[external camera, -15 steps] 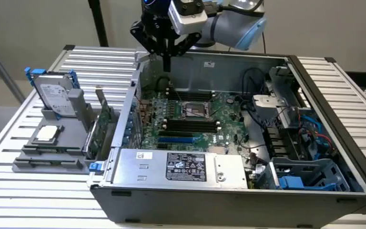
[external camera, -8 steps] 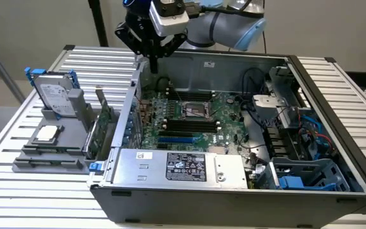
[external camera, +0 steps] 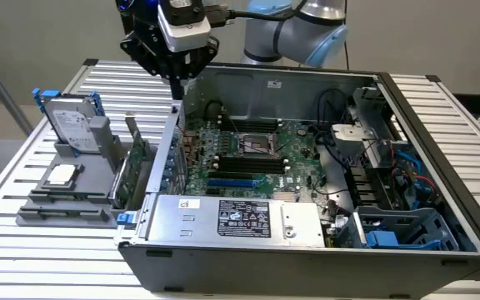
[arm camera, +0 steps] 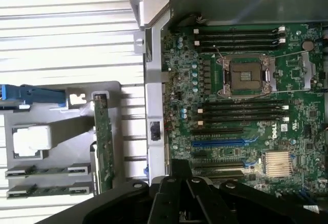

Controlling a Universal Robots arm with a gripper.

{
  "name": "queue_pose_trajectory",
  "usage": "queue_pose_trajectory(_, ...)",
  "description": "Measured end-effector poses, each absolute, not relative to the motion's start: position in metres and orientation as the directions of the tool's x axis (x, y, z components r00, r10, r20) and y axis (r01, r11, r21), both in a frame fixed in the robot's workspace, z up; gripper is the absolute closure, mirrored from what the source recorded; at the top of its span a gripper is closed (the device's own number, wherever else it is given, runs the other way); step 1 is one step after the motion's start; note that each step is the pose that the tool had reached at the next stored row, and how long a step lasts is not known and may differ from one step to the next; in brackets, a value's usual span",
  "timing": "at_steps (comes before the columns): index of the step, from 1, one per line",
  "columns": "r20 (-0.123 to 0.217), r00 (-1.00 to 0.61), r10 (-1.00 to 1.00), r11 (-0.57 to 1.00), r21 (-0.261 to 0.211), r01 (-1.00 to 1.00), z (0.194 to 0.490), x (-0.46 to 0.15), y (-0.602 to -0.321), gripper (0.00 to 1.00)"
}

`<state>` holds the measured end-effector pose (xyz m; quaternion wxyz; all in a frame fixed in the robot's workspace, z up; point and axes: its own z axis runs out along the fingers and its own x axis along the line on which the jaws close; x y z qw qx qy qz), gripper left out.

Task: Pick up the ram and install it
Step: 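Reach for the ram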

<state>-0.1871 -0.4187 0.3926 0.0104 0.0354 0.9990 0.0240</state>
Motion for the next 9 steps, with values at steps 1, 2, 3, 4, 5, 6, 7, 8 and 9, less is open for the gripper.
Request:
queue_pose_trajectory(1, -0.019, -0.997, 0.071, 0.996, 0.049, 0.07, 0.393, -0.192, -0.42, 1.0)
queue_pose_trajectory(2, -0.019, -0.997, 0.071, 0.996, 0.049, 0.07, 0.393, -0.196, -0.422, 1.0)
queue_pose_trajectory(3, -0.019, -0.997, 0.071, 0.996, 0.049, 0.07, 0.393, -0.2, -0.423, 1.0)
queue_pose_trajectory(4, -0.019, -0.997, 0.071, 0.996, 0.049, 0.07, 0.393, -0.205, -0.425, 1.0)
queue_pose_trajectory(5, -0.019, -0.997, 0.071, 0.996, 0.049, 0.07, 0.393, -0.209, -0.426, 1.0)
queue_pose_trajectory(6, -0.019, -0.997, 0.071, 0.996, 0.049, 0.07, 0.393, -0.214, -0.428, 1.0)
queue_pose_trajectory(7, -0.019, -0.997, 0.071, 0.996, 0.049, 0.07, 0.393, -0.219, -0.429, 1.0)
queue_pose_trajectory(8, -0.019, -0.997, 0.071, 0.996, 0.049, 0.07, 0.392, -0.223, -0.431, 1.0)
queue_pose_trajectory(9, -0.019, -0.997, 0.071, 0.996, 0.049, 0.07, 0.392, -0.228, -0.432, 1.0)
